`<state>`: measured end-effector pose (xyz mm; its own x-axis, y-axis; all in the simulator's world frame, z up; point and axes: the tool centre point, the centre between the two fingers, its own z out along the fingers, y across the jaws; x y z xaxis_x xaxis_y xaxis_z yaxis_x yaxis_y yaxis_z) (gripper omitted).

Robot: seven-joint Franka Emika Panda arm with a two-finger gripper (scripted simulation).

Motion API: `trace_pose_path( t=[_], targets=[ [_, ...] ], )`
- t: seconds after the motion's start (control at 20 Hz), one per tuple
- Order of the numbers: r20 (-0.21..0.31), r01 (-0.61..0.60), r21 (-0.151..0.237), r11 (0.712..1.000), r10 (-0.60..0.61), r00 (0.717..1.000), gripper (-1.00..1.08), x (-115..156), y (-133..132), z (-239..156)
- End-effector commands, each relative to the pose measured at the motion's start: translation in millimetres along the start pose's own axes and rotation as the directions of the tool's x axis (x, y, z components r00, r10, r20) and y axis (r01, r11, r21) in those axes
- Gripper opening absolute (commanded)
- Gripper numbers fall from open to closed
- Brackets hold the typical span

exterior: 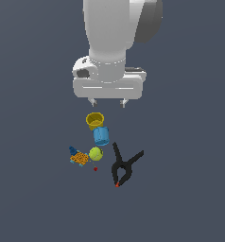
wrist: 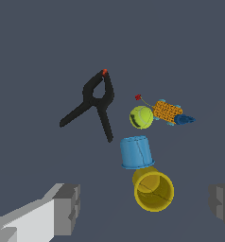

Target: Pick up a designated object from a clutter of objects.

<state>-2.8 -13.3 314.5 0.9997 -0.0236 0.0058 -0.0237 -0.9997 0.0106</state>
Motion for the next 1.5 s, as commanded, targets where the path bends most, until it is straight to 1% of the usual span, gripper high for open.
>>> trace_pose_path(
  t=[0.0,0.4,0.6,0.75,0.95,1.15,1.3,1.45],
  targets=[
    [0.0,0.0,0.0,1.0,0.0,1.0,0.28,0,0,0],
    [-0.015,-0.022,-0.014,1.0,0.022,1.0,0.28,1,14,-5],
    [-0.013,-0.024,-0.01,1.0,0.024,1.0,0.28,1,13,-4],
    [-0.008,-0.039,0.003,0.999,0.039,0.999,0.28,-1,14,0],
    [0.004,-0.074,0.033,0.997,0.074,0.997,0.28,-5,16,10],
    [0.025,-0.131,0.077,0.988,0.129,0.991,0.28,-12,19,24],
    [0.047,-0.189,0.118,0.975,0.185,0.982,0.28,-18,23,38],
    [0.076,-0.263,0.163,0.951,0.253,0.964,0.28,-27,27,54]
  ],
)
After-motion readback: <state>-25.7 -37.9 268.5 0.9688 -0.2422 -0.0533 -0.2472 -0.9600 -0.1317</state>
